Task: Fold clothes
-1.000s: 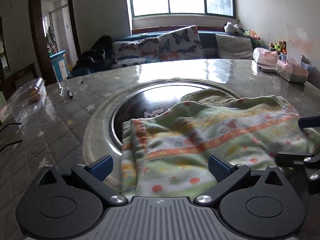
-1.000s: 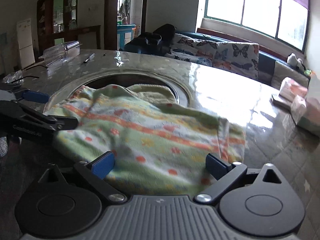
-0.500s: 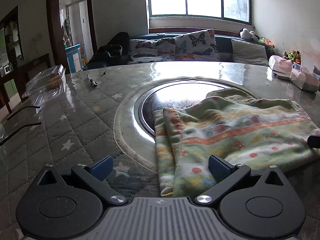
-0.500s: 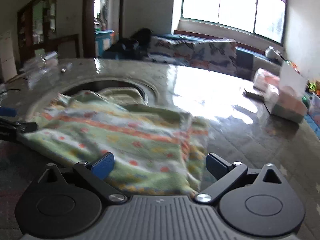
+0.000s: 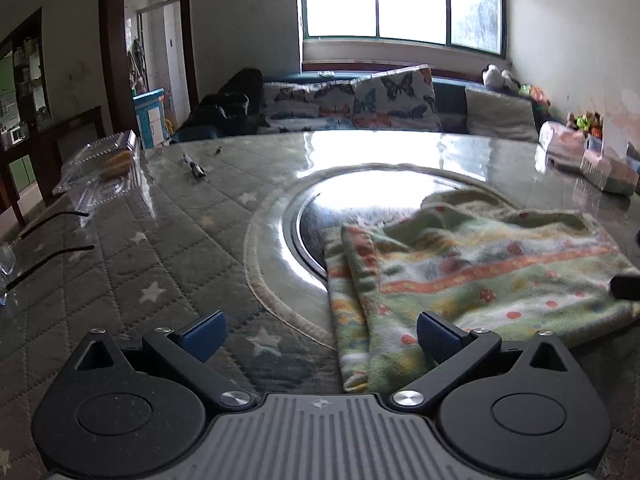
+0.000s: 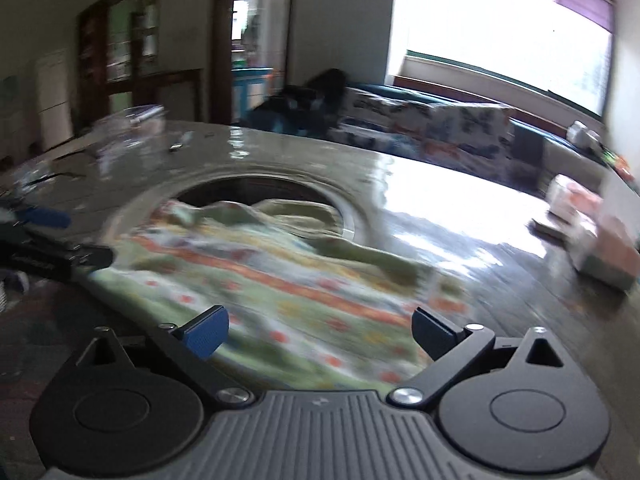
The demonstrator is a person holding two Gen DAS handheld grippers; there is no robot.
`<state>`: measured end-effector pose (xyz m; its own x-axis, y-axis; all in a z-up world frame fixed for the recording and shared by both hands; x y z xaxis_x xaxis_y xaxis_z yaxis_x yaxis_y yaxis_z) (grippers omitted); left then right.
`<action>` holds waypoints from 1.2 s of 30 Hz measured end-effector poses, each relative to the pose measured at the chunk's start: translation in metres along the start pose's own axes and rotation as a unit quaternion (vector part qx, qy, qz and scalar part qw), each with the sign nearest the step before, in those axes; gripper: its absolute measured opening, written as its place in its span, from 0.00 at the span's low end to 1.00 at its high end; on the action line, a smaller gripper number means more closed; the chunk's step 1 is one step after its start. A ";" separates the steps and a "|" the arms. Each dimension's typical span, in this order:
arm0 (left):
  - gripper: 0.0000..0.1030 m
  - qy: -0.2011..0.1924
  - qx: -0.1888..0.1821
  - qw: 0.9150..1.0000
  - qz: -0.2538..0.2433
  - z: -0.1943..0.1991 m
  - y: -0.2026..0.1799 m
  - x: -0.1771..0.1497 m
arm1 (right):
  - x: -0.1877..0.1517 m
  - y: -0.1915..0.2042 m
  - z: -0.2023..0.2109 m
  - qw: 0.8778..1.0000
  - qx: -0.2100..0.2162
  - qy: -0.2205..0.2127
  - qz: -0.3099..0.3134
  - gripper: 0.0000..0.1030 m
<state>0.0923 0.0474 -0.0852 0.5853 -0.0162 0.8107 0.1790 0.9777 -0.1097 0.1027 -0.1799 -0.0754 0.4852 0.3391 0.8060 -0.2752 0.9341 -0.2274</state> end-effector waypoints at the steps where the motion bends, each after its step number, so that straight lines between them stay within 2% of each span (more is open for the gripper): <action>1: 1.00 0.004 0.007 1.000 0.001 0.000 0.004 -0.001 | 0.003 0.008 0.000 1.000 0.012 -0.002 0.007 0.93; 9: 1.00 0.014 0.029 0.999 0.026 0.006 0.032 -0.008 | 0.020 0.074 0.003 0.994 0.075 -0.015 0.079 0.83; 11: 1.00 0.014 0.029 0.998 0.049 0.009 0.042 -0.008 | 0.022 0.092 0.004 0.991 0.092 -0.020 0.099 0.79; 15: 0.99 0.007 0.006 0.995 0.100 0.017 0.055 -0.007 | 0.023 0.126 0.007 0.982 0.122 -0.025 0.141 0.74; 19: 0.99 0.001 -0.028 0.990 0.136 0.021 0.056 -0.004 | 0.019 0.159 0.009 0.971 0.141 -0.033 0.190 0.62; 20: 0.99 0.000 -0.037 0.989 0.144 0.021 0.056 -0.003 | 0.019 0.163 0.008 0.970 0.142 -0.032 0.195 0.57; 24: 0.99 -0.004 -0.075 0.981 0.177 0.021 0.052 0.000 | 0.015 0.178 0.004 0.966 0.145 -0.026 0.212 0.47; 26: 0.99 -0.001 -0.090 0.977 0.192 0.018 0.049 0.001 | 0.017 0.177 0.004 0.967 0.148 -0.027 0.206 0.35; 27: 0.99 0.001 -0.096 0.976 0.198 0.017 0.047 0.001 | 0.018 0.176 0.003 0.968 0.150 -0.027 0.200 0.33; 29: 0.99 0.004 -0.106 0.972 0.211 0.014 0.044 0.001 | 0.022 0.171 0.003 0.971 0.157 -0.023 0.180 0.23; 32: 1.00 0.005 -0.115 0.965 0.234 0.010 0.042 0.004 | 0.028 0.163 0.006 0.974 0.169 -0.026 0.151 0.15; 36: 0.99 0.010 -0.147 0.949 0.280 0.004 0.038 0.010 | 0.039 0.150 0.011 0.977 0.179 -0.033 0.112 0.12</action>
<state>0.1020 0.0852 -0.0785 0.6685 0.4822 0.5662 0.0457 0.7333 -0.6784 0.0709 -0.0276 -0.0721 0.3280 0.5108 0.7947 -0.6470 0.7344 -0.2050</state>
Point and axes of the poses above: each gripper's, at about its wrist camera, not at the fingertips, and z roughly against the way its jaws point, y to its left, x to its top, the point moved 9 cm from there along -z, roughly the way its jaws point, and after that the axes turned 15 degrees about -x, right-handed, at the moved point
